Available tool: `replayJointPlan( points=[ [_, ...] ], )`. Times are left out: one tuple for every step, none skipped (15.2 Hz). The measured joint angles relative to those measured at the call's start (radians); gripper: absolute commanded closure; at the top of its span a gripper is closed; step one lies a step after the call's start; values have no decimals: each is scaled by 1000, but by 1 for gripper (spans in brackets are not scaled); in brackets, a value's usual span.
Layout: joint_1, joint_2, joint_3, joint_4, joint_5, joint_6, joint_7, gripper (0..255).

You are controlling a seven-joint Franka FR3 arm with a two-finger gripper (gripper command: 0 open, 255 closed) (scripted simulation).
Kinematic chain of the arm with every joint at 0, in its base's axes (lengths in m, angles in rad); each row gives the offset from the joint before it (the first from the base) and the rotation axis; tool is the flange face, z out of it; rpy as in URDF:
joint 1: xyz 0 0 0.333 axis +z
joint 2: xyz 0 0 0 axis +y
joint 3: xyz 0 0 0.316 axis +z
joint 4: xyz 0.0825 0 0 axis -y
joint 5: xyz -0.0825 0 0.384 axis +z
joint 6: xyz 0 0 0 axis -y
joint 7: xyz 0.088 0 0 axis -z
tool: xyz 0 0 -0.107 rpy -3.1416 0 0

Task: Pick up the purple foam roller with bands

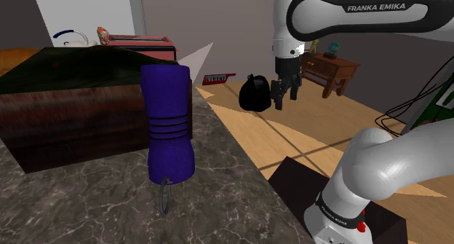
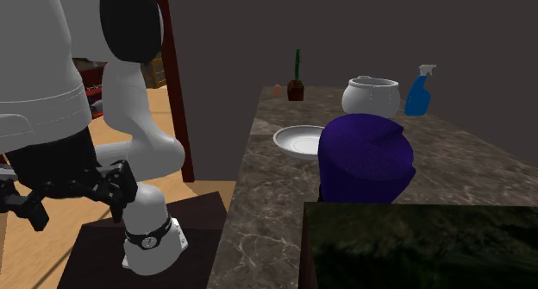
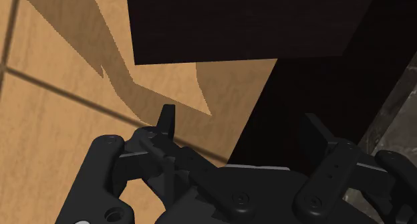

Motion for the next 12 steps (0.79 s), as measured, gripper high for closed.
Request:
replayJointPlan(
  points=[
    [0, 0, 0, 0, 0, 0, 0, 0],
    [3, -3, 12, -1, 12, -2, 18, 0],
    [5, -6, 25, 0, 27, -5, 42, 0],
    [9, -14, 43, -10, 47, -1, 73, 0],
    [15, -32, 66, -18, 72, -11, 110, 0],
    [20, -33, 88, -10, 96, -16, 147, 0],
    [24, -43, 108, -20, 119, -13, 182, 0],
    [28, -41, 132, -13, 143, -16, 220, 0],
    [35, -39, 161, -13, 173, -9, 263, 0],
    [38, -38, 183, -14, 196, -3, 300, 0],
    [42, -36, 205, -7, 220, -3, 338, 0],
    [43, -28, 226, 0, 240, 5, 372, 0]
  ],
)
